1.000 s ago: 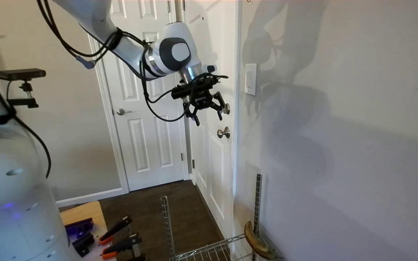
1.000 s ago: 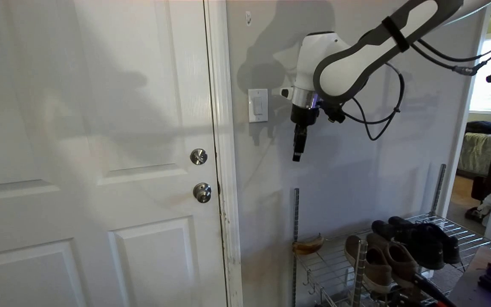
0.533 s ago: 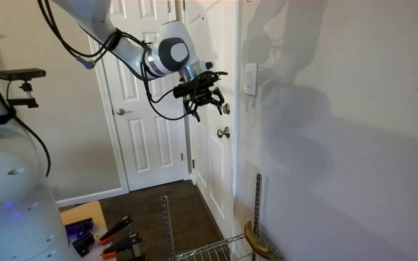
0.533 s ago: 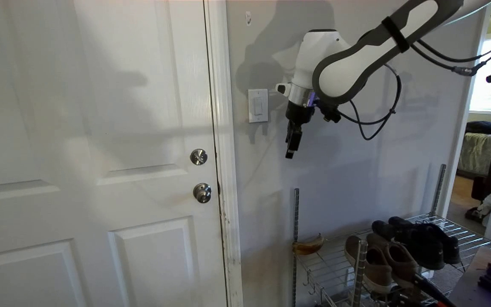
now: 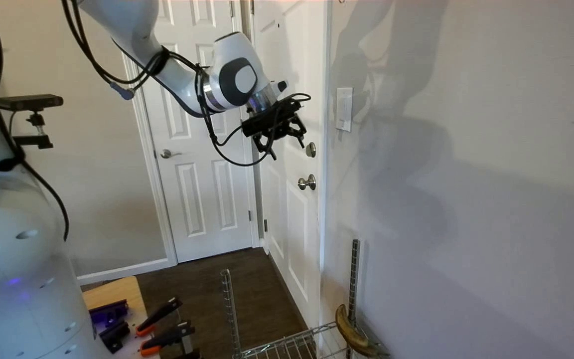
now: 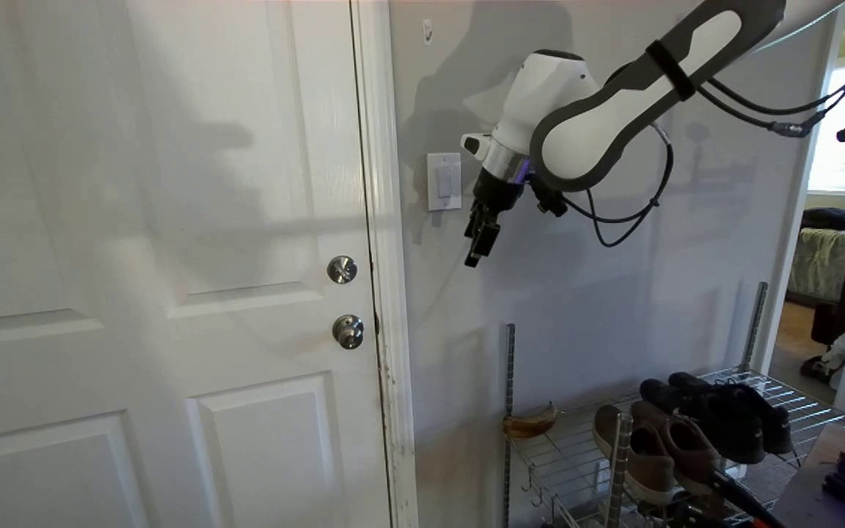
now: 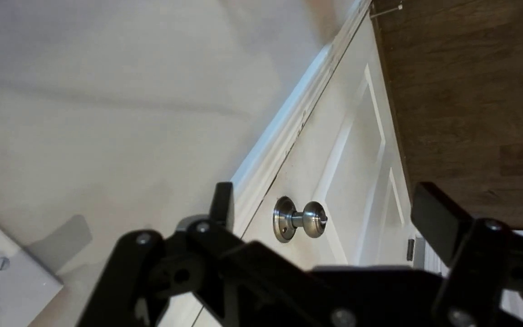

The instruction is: Turn on the light switch.

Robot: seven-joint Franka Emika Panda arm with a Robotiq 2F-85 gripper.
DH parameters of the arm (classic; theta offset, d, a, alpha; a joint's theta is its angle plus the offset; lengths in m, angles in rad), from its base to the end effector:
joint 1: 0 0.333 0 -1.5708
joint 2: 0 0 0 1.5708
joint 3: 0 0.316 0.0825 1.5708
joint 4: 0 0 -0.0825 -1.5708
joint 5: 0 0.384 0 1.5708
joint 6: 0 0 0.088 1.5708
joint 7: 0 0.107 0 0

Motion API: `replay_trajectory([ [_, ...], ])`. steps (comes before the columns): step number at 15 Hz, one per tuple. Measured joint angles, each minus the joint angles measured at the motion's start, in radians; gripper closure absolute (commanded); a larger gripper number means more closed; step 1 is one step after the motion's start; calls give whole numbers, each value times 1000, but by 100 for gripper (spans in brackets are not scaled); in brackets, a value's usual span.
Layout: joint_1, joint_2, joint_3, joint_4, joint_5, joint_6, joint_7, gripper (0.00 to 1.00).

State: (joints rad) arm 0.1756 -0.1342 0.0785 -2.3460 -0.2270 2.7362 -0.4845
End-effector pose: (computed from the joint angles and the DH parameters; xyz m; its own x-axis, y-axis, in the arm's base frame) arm 0.5065 0.1414 0.4440 0.5084 0.7932 0.3354 0.6904 -0.6082 0.3918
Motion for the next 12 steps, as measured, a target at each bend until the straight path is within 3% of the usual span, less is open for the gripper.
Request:
replay_trajectory([
  [6,0,50,25,54,-20,95,13,0],
  [8,-1,103,40,106,-112,142,96,0],
  [12,2,211,22,260,-388,152,416,0],
])
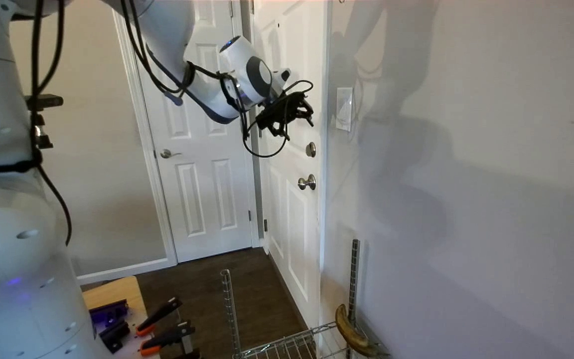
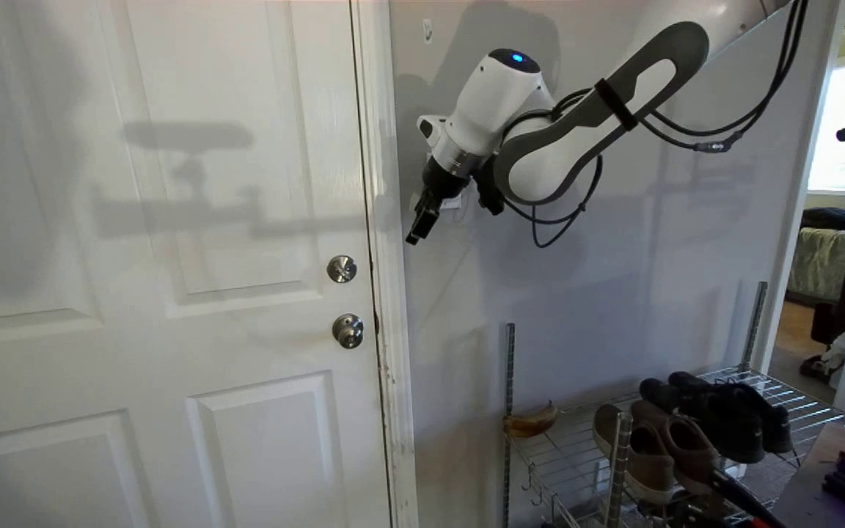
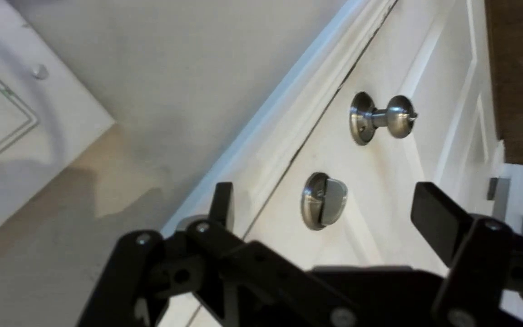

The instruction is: Turn on the light switch.

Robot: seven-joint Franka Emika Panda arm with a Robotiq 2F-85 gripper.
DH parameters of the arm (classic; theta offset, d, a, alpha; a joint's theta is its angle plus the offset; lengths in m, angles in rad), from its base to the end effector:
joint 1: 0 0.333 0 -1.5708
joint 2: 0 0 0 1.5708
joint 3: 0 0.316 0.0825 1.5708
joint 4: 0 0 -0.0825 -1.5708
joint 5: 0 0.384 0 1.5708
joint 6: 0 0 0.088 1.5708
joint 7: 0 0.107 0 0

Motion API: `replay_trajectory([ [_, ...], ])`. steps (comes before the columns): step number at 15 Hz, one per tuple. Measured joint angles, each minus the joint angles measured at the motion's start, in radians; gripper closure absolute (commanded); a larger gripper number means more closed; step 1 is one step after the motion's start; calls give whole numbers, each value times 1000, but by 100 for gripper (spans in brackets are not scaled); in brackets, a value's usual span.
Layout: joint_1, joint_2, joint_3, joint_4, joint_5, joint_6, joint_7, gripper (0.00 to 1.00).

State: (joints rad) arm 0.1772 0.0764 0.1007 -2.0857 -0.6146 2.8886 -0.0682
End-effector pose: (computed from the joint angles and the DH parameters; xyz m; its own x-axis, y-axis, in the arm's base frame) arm 0.5700 0.1964 0.4663 0.4343 0.7569 0.4883 0.5648 -0.6511 0.5070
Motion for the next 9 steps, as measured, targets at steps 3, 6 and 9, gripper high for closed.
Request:
replay_trajectory([
  [3,21,23,-37,76,-83,-52,220,0],
  [6,51,24,-9,68,-2,-140,294,0],
  [9,89,22,4,61,1,-195,429,0],
])
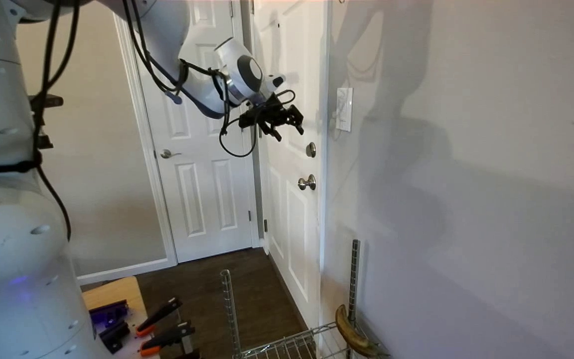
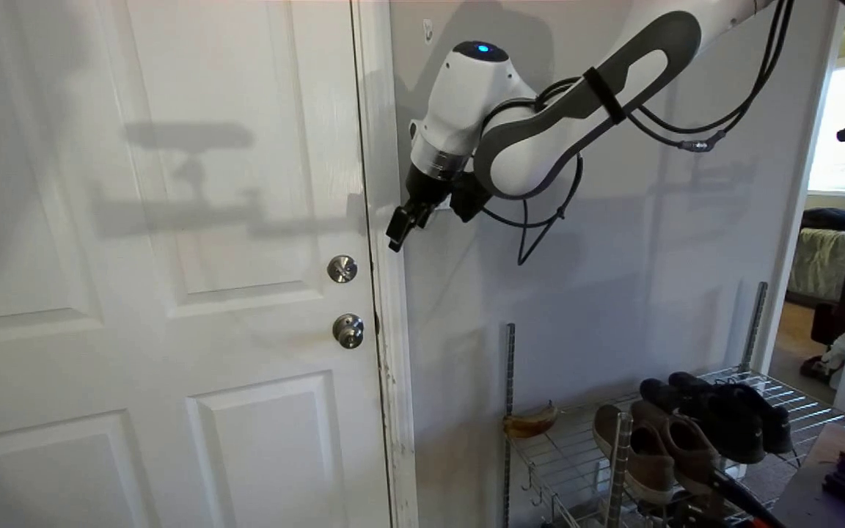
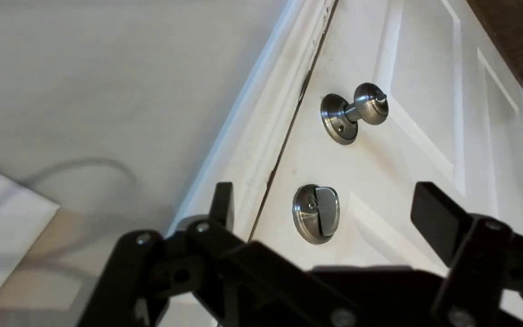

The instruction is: Turn on the light switch.

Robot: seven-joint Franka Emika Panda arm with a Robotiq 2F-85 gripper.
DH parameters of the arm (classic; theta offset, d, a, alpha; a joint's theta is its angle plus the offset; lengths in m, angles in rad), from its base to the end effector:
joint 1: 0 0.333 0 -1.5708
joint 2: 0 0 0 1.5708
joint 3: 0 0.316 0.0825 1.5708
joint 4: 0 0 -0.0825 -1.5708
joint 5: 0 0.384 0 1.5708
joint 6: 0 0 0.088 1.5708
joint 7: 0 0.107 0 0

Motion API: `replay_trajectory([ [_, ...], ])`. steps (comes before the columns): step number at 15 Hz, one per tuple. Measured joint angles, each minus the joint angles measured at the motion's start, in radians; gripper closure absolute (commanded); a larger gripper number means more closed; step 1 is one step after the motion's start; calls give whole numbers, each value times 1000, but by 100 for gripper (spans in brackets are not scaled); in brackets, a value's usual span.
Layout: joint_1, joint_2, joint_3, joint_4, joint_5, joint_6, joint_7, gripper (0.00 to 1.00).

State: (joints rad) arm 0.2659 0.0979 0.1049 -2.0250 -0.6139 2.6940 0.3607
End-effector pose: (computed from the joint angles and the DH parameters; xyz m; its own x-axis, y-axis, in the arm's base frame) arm 0.5640 0.2379 0.4612 0.6882 0.4729 0.5502 0.3592 -0.8810 0.3079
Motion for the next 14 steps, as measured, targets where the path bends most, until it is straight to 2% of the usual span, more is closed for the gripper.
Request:
replay_trajectory([
  [5,11,-38,-26,3,-197,-63,334,0],
  [7,11,-58,-38,3,-265,-91,427,0],
  [10,11,-75,-45,3,-299,-113,485,0],
  [14,-16,-76,-25,3,-299,-113,490,0],
])
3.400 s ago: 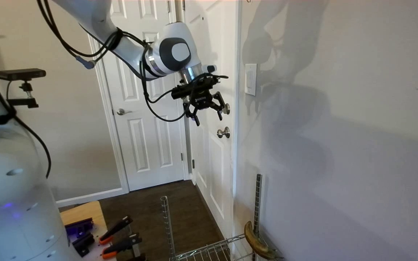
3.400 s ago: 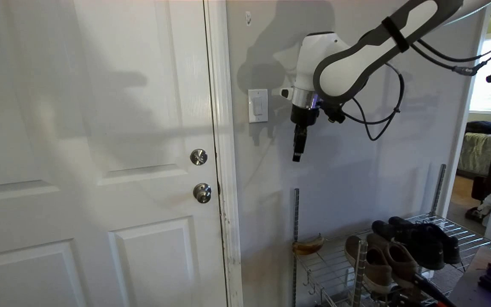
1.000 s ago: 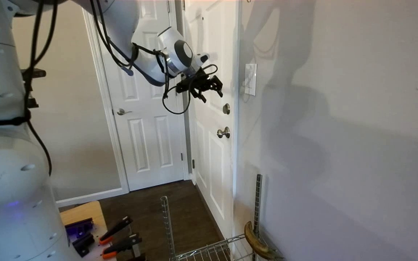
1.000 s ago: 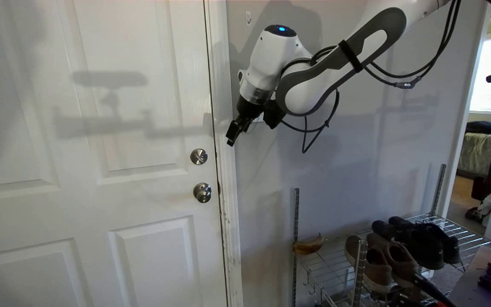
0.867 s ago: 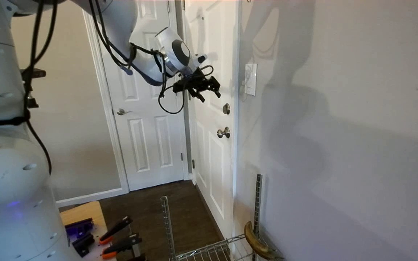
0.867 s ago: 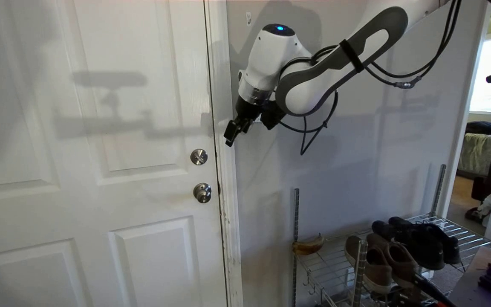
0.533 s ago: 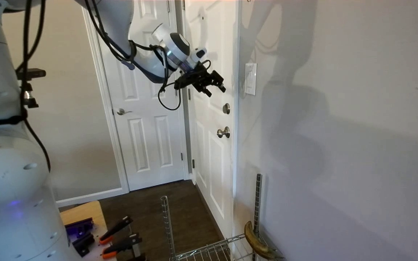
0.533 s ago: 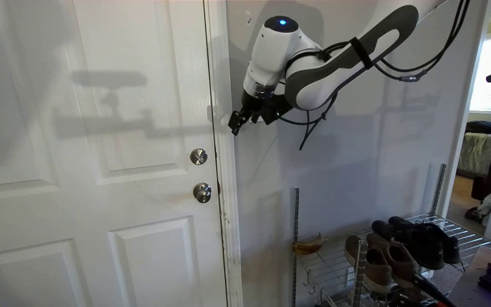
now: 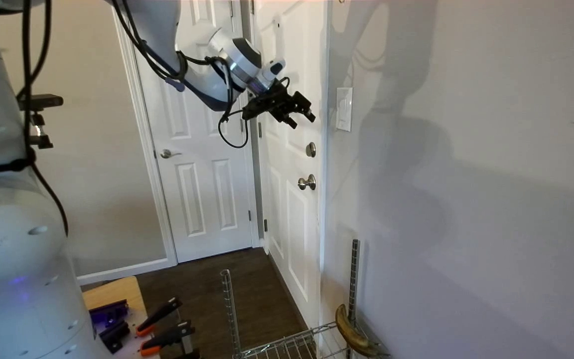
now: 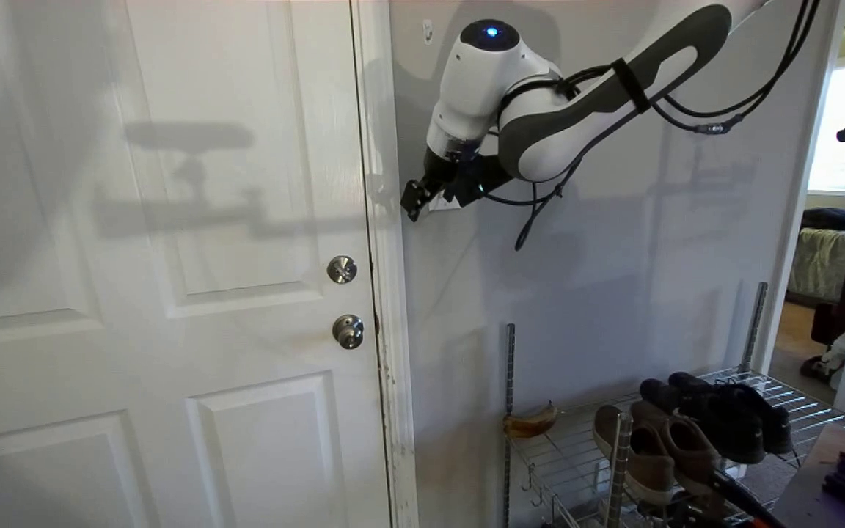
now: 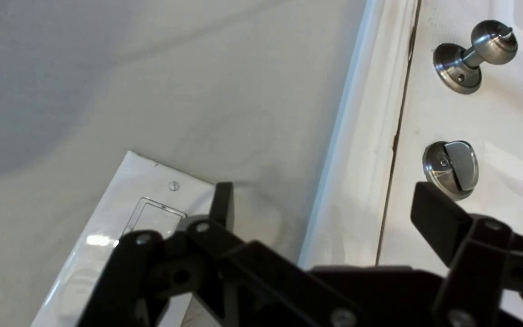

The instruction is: Turn on the light switch.

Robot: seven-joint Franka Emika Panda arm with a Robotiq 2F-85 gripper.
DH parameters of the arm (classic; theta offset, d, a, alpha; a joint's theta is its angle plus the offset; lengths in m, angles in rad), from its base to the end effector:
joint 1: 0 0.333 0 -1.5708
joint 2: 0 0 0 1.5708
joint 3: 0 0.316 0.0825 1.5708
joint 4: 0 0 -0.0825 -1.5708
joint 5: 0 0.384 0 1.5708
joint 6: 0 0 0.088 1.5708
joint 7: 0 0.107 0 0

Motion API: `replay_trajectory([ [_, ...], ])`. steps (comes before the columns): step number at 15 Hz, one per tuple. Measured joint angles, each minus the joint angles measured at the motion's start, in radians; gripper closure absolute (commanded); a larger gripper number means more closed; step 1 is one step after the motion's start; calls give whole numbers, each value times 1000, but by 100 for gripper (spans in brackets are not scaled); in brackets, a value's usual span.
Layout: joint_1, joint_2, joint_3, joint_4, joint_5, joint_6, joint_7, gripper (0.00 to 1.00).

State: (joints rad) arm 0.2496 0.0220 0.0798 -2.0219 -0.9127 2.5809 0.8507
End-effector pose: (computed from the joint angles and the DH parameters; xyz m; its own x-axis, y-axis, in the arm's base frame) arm 0.5596 0.2057 0.4926 0.7052 0.2209 0.6737 0.0139 -0.9544 0.2984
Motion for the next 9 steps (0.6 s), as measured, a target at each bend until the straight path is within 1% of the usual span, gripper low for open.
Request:
replay_trajectory([
  [9,-2,2,6,0,0,0,0,0],
])
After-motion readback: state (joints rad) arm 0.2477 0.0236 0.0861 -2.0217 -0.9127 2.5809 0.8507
